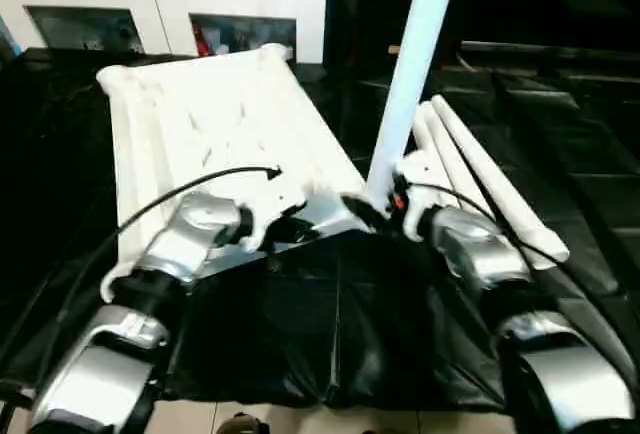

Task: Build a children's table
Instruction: Insert table leg to table base, then rotate leg to tighten

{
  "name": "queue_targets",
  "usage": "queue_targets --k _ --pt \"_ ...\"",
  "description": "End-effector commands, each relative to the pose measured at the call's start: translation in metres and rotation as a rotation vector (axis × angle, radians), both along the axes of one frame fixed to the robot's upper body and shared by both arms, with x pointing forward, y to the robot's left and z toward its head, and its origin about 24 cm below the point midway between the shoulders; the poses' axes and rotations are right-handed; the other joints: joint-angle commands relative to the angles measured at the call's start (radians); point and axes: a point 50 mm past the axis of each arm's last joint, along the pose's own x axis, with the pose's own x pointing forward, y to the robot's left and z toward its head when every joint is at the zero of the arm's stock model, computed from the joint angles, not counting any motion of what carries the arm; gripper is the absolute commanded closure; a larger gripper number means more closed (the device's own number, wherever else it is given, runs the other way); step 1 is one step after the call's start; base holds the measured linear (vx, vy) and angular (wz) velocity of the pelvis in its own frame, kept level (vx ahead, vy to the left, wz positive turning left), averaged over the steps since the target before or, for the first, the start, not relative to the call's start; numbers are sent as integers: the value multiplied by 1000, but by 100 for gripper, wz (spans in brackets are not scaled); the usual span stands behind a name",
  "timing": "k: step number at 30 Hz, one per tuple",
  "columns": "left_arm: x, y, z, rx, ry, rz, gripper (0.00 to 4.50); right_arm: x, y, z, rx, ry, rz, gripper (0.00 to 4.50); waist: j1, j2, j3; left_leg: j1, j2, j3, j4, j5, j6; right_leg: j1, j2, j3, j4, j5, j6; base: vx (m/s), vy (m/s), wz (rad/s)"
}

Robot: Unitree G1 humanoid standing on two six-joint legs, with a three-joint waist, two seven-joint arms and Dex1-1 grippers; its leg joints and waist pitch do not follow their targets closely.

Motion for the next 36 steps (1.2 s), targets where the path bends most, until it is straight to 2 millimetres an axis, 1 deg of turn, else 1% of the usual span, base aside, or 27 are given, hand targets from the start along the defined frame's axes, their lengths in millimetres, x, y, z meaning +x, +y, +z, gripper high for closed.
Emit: queue_targets --k 1,3,4,6,8,11,12,13,14,15,16,17,18,23,24,25,26,27,28,29,31,32,33,34,35,36 --pt "-6 -13 5 -32 -19 -121 450 -9 10 -2 -15 28 152 64 4 6 -68 24 54 -20 -61 -197 47 51 -85 43 -62 -79 -248 0 0 0" --pt "-7 -9 5 -25 -15 -138 450 -12 8 0 -20 30 198 64 6 8 -66 26 56 -21 -64 -222 31 48 -86 44 -65 -125 -242 0 0 0" --pt "-7 -8 5 -24 -12 -142 450 -13 8 0 -22 31 216 64 7 7 -65 29 56 -21 -64 -240 23 45 -86 45 -69 -154 -238 0 0 0" --pt "-9 -4 5 -11 -4 -159 450 -17 7 1 -33 33 274 64 10 7 -65 31 58 -22 -67 -251 12 44 -87 46 -70 -179 -231 0 0 0" --pt "-10 1 5 4 3 -173 450 -21 6 1 -49 42 317 96 10 8 -66 30 58 -23 -67 -250 8 45 -87 46 -68 -172 -233 0 0 0" --pt "-10 4 4 12 10 -181 450 -22 6 0 -62 50 341 100 12 6 -68 29 56 -22 -64 -222 13 46 -86 46 -62 -128 -239 0 0 0" --pt "-11 6 4 20 14 -186 450 -23 6 -1 -67 59 350 123 12 6 -68 28 55 -21 -63 -216 16 47 -87 45 -62 -121 -243 0 0 0" --pt "-11 6 4 20 14 -186 450 -23 6 -1 -67 59 350 123 12 5 -69 28 55 -21 -62 -210 17 48 -87 45 -61 -115 -244 0 0 0" --pt "-11 7 3 23 15 -189 450 -24 6 -1 -68 63 354 137 13 5 -69 27 55 -21 -62 -205 18 48 -87 45 -60 -111 -245 0 0 0" --pt "-11 7 3 24 16 -189 450 -25 6 -1 -67 68 356 137 13 1 -69 26 54 -21 -61 -201 21 49 -87 44 -60 -109 -245 0 0 0" --pt "-11 7 3 24 16 -189 450 -25 6 -1 -67 68 356 160 14 3 -69 27 55 -21 -61 -199 21 49 -88 45 -60 -109 -245 0 0 0" --pt "-11 8 3 24 19 -190 450 -25 6 -2 -65 72 358 160 13 0 -69 26 54 -21 -61 -198 23 49 -87 44 -60 -115 -243 0 0 0" --pt "-12 8 2 22 22 -188 450 -26 8 -3 -58 79 355 169 14 2 -68 26 55 -21 -61 -197 23 48 -87 44 -60 -121 -242 0 0 0" --pt "-12 6 2 -4 34 -164 450 -27 12 -6 -21 98 317 175 14 2 -69 27 54 -21 -61 -199 20 47 -87 44 -60 -128 -239 0 0 0" --pt "-8 2 3 -37 30 -108 450 -23 15 -10 -16 94 224 175 13 2 -68 28 55 -21 -63 -199 12 46 -89 45 -60 -135 -240 0 0 0" --pt "-8 2 3 -37 30 -108 450 -23 15 -10 -16 94 224 175 11 2 -66 29 54 -23 -64 -219 4 45 -91 45 -64 -168 -238 0 0 0" --pt "-3 -4 4 -69 23 -48 450 -18 18 -15 -19 94 111 176 11 1 -66 30 54 -23 -64 -228 2 46 -91 45 -67 -185 -235 0 0 0" --pt "-3 -4 4 -69 23 -48 450 -18 18 -15 -19 94 111 176 5 2 -62 31 53 -25 -67 -243 -11 42 -93 47 -70 -217 -231 0 0 0" --pt "3 -11 6 -91 13 18 450 -13 22 -19 -17 105 -8 176 0 1 -63 31 53 -27 -69 -253 -24 43 -93 48 -71 -244 -222 0 0 0" --pt "6 -15 6 -101 7 59 450 -10 24 -22 -18 115 -81 176 -3 1 -61 33 51 -27 -70 -267 -27 41 -92 48 -75 -263 -219 0 0 0" --pt "12 -27 6 -113 -25 147 450 -3 34 -27 6 153 -250 176 -13 1 -60 38 49 -31 -70 -295 -42 39 -95 49 -84 -337 -201 0 0 0" --pt "12 -27 6 -113 -25 147 450 -3 34 -27 6 153 -250 176 -13 1 -60 38 49 -31 -70 -295 -42 39 -95 49 -84 -337 -201 0 0 0" --pt "14 -33 5 -120 -33 172 450 -1 40 -28 13 164 -305 176 -14 1 -59 38 48 -32 -70 -301 -39 38 -95 49 -89 -354 -187 0 0 0" --pt "13 -40 4 -127 -39 181 450 1 47 -28 22 164 -341 176 -19 11 -57 39 49 -32 -72 -316 -44 33 -94 51 -92 -358 -186 0 0 0" --pt "12 -44 3 -127 -41 177 450 1 52 -27 28 157 -353 176 -21 1 -57 36 47 -33 -73 -320 -44 37 -93 48 -92 -365 -181 0 0 0" --pt "12 -44 2 -126 -42 176 450 1 53 -27 30 156 -354 176 -17 2 -58 38 45 -32 -72 -323 -38 38 -94 49 -95 -382 -170 0 0 0"
